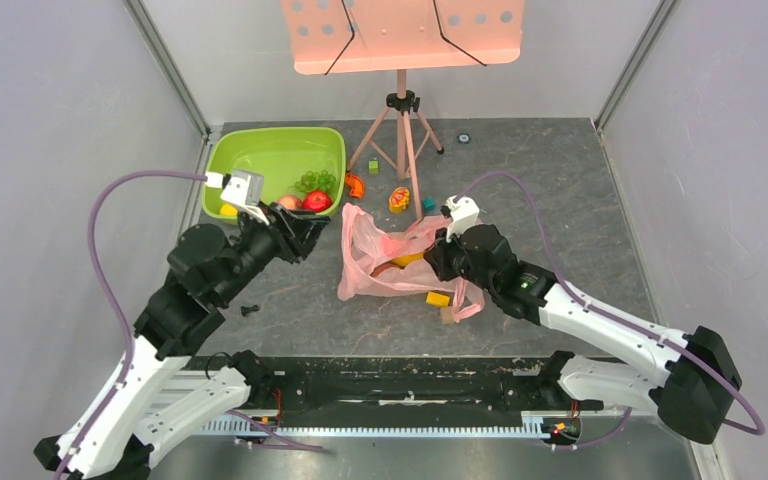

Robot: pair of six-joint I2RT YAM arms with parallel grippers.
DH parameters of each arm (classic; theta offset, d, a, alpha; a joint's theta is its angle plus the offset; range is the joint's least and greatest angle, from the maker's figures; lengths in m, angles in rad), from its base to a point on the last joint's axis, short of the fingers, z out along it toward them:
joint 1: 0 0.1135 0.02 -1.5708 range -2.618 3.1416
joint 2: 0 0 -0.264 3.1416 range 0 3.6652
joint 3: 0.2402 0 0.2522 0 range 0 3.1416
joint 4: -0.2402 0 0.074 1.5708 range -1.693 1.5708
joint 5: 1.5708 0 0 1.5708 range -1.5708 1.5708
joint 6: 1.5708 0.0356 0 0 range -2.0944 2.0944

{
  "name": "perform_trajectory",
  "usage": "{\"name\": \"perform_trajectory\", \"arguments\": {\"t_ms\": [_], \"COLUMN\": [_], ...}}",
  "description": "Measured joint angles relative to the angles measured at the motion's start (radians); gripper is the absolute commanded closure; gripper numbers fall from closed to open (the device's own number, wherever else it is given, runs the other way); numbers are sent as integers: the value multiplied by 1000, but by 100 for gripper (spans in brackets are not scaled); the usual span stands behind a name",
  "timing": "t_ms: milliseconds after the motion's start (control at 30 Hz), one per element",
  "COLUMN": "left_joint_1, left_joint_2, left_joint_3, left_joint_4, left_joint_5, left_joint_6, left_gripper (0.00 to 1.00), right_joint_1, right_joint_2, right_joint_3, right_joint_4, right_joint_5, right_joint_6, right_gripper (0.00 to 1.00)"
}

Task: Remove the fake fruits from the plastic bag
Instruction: Adjust the plastic bag at the center of the board.

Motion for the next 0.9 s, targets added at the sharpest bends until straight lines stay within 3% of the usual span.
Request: {"name": "perform_trajectory", "arguments": {"t_ms": [67, 100, 267, 433, 533, 900], "left_joint_1": [0, 0, -50, -345, -441, -461], "left_joint_2": [51, 82, 227, 326, 396, 594], "left_joint_3": [114, 162, 302, 264, 256, 176], "left_joint_4": [-86, -110, -160, -167, -158, -75], "left_joint_5": [7, 11, 47, -70, -124, -246], "left_joint_6": [28, 32, 44, 43, 32, 24], "left_gripper": [96, 98, 98, 98, 98, 98], "right_joint_1": [0, 0, -2, -6, -8, -10], "right_joint_2": [14, 19, 48, 48, 48, 8], "right_joint_3": [5, 6, 34, 35, 35, 5], "right_joint_4": [5, 4, -12, -13, -12, 11], "right_joint_5": [-1, 0, 34, 44, 43, 54], "right_joint_6": [2, 3, 35, 83, 113, 174], "right_gripper": [93, 94, 98, 100, 100, 100]}}
